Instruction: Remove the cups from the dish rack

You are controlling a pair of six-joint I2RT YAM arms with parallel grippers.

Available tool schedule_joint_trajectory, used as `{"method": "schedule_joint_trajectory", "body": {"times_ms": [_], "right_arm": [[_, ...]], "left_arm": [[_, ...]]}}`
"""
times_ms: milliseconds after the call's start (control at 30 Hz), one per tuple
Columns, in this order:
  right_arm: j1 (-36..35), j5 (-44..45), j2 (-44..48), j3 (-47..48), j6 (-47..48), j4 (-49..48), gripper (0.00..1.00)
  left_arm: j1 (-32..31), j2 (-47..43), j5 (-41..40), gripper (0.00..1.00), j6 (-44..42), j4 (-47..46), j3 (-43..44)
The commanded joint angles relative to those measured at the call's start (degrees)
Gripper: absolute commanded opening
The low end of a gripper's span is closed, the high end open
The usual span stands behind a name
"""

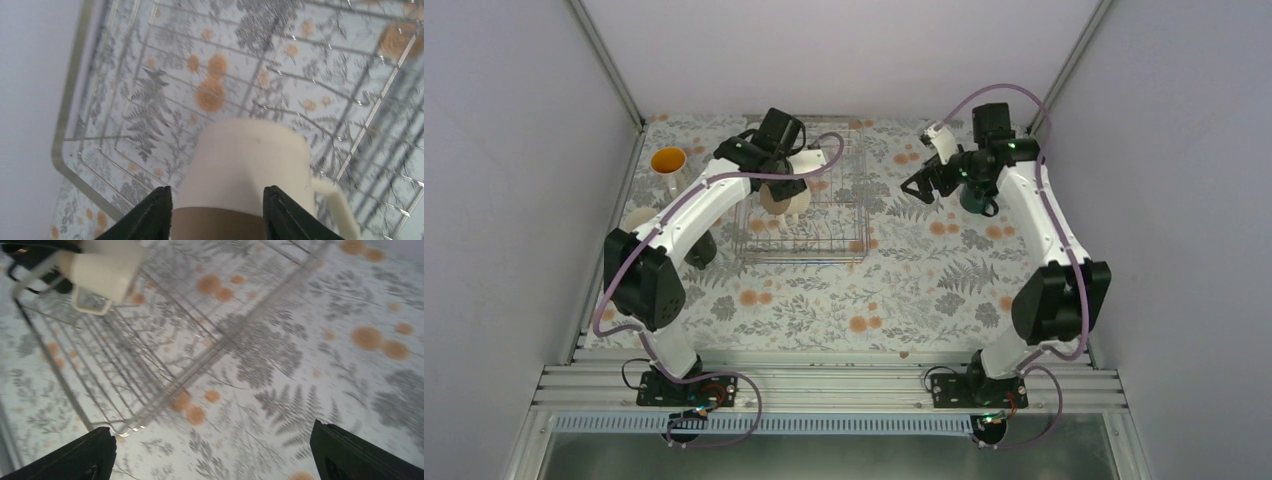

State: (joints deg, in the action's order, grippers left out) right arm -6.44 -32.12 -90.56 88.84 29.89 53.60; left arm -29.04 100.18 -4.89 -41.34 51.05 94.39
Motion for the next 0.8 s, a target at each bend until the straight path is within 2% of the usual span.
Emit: {"method": "schedule_joint_trajectory", "body": {"times_ms": [0, 100, 433, 767], "right_arm": [[-1.84, -13.05, -6.43, 4.28, -0.37, 4.09, 1.0], [-3.02, -14.81, -9.87, 5.92, -0.55, 4.09, 1.0], [-4.91, -21.47, -17.0, 10.74, 0.65, 7.63, 1.0], [-7.03, -18.99, -17.04, 12.64, -0.47, 6.81, 1.0]], "left_arm": [[-0.21, -0.58, 1.65, 0.43, -0.44, -8.91, 0.88], [-0.14, -0.51, 3.28, 0.43, -0.58, -9.9, -0.56], [0.78, -1.36, 0.8, 0.45, -1.08, -12.92, -9.98], [3.98, -6.28, -0.87, 0.47, -0.79, -16.41, -12.64]]}}
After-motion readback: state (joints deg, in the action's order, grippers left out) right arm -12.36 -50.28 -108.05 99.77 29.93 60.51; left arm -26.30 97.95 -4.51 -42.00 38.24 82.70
